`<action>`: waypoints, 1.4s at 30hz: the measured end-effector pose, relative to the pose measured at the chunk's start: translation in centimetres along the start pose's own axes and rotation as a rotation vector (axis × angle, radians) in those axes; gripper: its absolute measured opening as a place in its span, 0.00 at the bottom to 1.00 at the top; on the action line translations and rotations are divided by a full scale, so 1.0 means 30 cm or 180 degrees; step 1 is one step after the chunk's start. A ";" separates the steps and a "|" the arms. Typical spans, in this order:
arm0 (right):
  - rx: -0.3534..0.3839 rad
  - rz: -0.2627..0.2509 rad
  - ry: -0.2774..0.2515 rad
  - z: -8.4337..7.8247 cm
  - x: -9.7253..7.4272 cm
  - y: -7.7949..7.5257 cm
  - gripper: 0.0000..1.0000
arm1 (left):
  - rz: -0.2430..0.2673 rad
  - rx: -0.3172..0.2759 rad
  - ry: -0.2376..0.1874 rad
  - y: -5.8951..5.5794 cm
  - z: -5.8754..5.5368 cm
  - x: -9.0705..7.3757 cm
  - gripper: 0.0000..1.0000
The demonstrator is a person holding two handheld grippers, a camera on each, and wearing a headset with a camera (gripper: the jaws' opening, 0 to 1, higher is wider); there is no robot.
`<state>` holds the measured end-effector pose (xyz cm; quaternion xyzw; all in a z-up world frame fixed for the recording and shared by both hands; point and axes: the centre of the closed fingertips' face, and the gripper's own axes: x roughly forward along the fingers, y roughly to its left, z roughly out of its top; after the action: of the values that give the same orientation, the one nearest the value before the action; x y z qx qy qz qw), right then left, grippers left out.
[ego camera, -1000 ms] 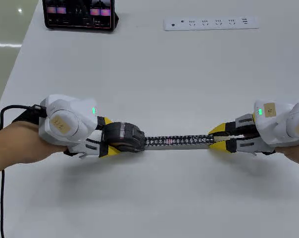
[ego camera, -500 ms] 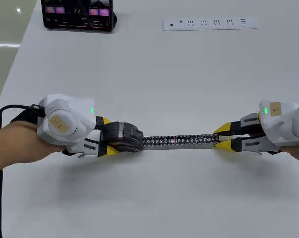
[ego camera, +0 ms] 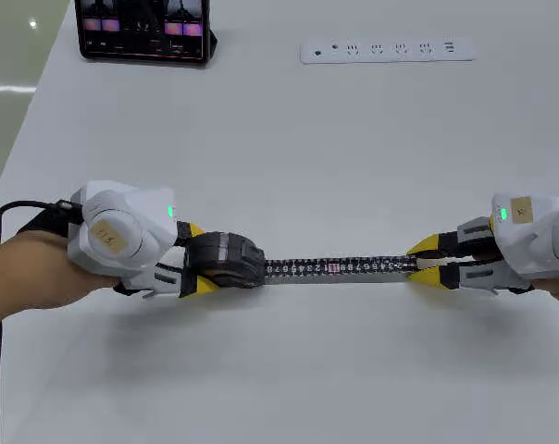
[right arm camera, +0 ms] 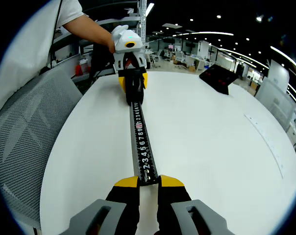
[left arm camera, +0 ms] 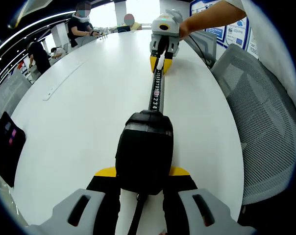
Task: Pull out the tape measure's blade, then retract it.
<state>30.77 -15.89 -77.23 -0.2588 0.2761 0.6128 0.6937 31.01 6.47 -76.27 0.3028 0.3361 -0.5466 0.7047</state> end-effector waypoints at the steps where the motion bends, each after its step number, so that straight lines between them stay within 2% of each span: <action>1: -0.0001 -0.0001 0.0004 -0.002 -0.002 0.000 0.09 | -0.0001 0.0002 0.0001 0.000 0.000 0.000 0.28; 42: -0.0004 0.0049 0.0293 -0.090 -0.079 -0.006 0.09 | -0.0010 0.0025 0.0032 -0.003 0.000 -0.001 0.28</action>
<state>30.55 -19.47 -77.49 -0.2851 0.3093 0.6058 0.6754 30.93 6.48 -76.26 0.3078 0.3380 -0.5475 0.7009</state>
